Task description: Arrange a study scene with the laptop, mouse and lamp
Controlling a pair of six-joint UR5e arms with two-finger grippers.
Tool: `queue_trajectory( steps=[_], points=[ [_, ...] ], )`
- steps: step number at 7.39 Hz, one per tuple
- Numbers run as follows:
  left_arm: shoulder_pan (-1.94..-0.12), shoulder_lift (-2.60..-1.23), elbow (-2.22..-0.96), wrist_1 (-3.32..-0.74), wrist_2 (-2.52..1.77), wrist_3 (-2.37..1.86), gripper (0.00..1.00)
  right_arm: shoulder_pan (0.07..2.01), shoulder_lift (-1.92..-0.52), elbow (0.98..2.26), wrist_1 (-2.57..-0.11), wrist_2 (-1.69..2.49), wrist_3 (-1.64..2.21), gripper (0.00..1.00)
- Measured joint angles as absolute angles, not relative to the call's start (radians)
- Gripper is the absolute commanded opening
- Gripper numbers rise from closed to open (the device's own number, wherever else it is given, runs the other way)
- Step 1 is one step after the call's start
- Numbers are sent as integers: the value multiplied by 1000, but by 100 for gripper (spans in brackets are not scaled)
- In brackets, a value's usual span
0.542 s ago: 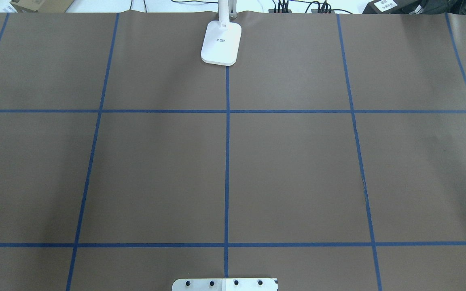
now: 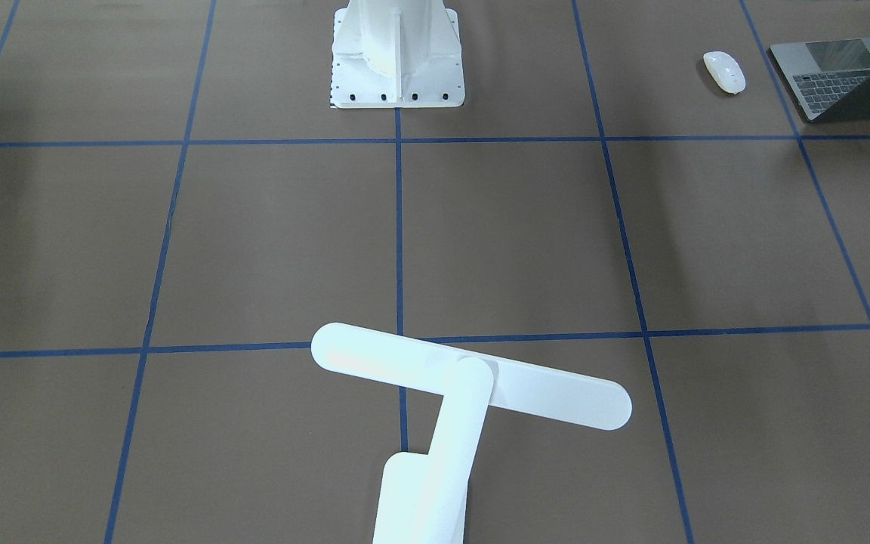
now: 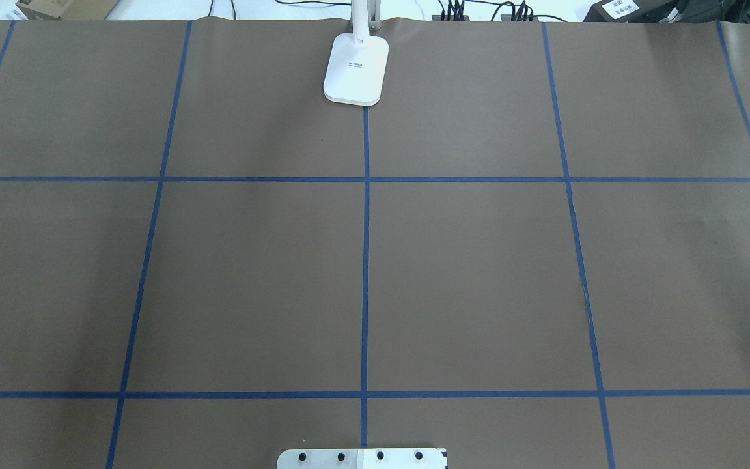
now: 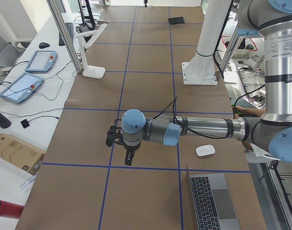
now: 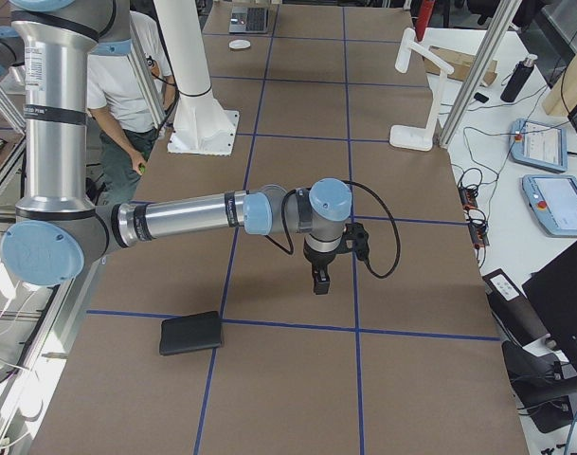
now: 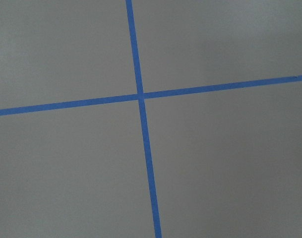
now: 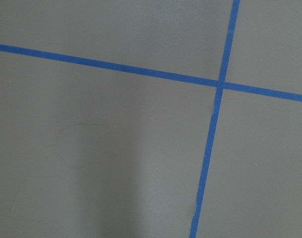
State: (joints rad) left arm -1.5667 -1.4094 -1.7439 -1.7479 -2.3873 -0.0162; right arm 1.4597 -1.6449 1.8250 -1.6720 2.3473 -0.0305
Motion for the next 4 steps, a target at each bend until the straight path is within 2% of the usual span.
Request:
queue_trajectory(
  steps=[4],
  points=[
    [-1568, -1387, -1768, -1753, -2345, -15, 100, 1459, -1631, 1821, -1671, 2345, -32, 100]
  ],
)
